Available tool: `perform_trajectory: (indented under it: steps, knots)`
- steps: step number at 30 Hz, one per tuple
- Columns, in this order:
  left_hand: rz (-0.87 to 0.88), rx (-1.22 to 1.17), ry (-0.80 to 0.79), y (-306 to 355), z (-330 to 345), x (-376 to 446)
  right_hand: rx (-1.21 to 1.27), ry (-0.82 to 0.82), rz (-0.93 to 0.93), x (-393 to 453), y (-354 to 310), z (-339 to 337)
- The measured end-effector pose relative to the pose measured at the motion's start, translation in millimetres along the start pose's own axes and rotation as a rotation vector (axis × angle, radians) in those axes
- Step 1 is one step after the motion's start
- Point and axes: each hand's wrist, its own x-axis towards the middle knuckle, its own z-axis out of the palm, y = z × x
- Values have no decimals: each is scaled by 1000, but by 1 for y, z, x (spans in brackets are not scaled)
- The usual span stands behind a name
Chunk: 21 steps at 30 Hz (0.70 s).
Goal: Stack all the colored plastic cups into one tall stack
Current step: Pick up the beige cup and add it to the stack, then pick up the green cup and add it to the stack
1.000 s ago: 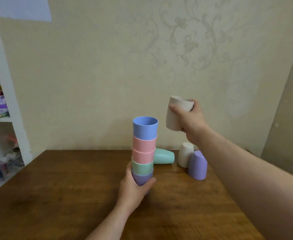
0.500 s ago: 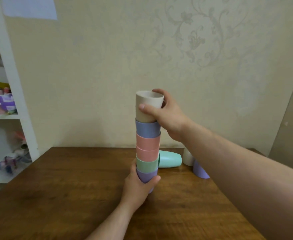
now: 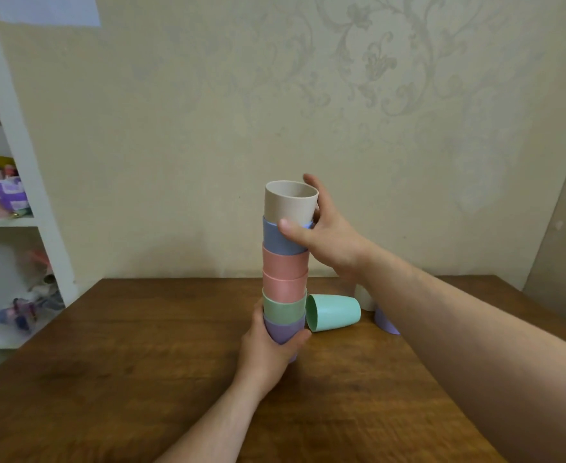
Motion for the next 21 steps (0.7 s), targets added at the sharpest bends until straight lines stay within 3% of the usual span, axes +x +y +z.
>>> perform_trajectory:
  steps: [3,6,9,11,13,17,21]
  knots:
    - [16,-12,44,-3,1,-2,-78,-118,188,-13,25,-26]
    - [21,-5,73,-7,1,-2,-108,-75,368,-35,60,-44]
    - [27,-5,80,-8,2,-1,-659,-250,449,-51,94,-42]
    - [26,-1,69,-6,2,-1,-1073,-371,360,-59,119,-35]
    - [26,5,60,-4,2,-2,-1263,-357,225,-68,140,-28]
    - [25,18,68,-5,2,-1,-1272,-180,116,-71,160,-22]
    - [30,29,77,-7,2,-1,-1035,-48,176,-69,153,-24]
